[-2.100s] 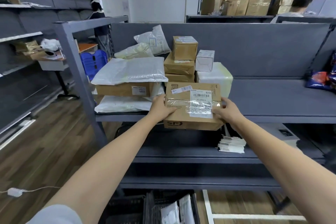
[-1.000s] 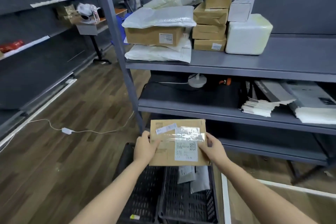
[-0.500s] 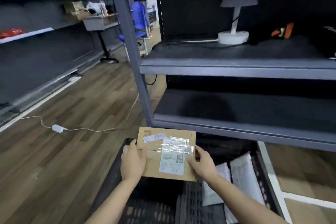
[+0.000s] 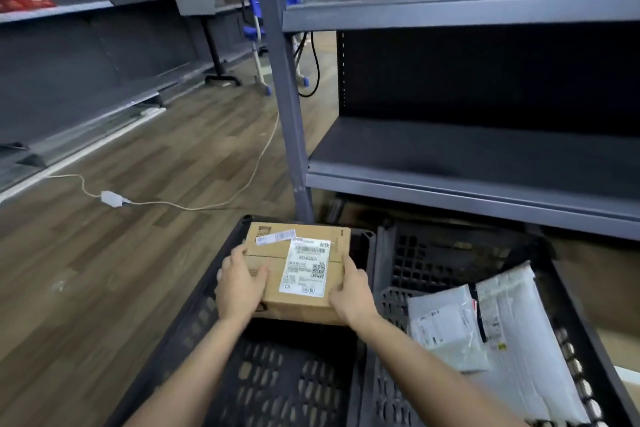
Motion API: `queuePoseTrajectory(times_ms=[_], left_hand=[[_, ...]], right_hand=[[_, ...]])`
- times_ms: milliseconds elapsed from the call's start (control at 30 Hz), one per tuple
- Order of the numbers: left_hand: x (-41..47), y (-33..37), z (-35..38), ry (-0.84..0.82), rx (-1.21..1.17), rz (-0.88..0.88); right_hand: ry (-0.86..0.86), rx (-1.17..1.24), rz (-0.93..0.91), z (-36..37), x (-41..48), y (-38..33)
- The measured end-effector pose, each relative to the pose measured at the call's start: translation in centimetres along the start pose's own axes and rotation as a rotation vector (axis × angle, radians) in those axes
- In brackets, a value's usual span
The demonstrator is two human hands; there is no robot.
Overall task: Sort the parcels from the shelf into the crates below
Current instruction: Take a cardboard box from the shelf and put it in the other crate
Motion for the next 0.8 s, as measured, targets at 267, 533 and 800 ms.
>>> queuePoseTrajectory(times_ms=[267,533,800], left_hand=[[2.2,-4.0,7.2,-0.471,0.047,0.084],[4.0,-9.0,14.0,-0.721,0.225,0.125],[4.6,-10.8,17.2,-0.68,0.341,0.247]], right_hand=[[-0.154,-0.309,0.276,5.8,4.4,4.1],[-0.115,-0.497,0.387,9.9,9.5,9.1],[-0.308,-0.726,0.507,11.9,12.0,10.3]])
Point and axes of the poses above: each hand's wrist, its own x-axis towards the middle knuckle, its own z-axis out of the palm, y = z × x, the point moved 5 cm from there along x, towards the middle knuckle, and after that the axes turned 5 degrees about -y, right-handed, at the moved point
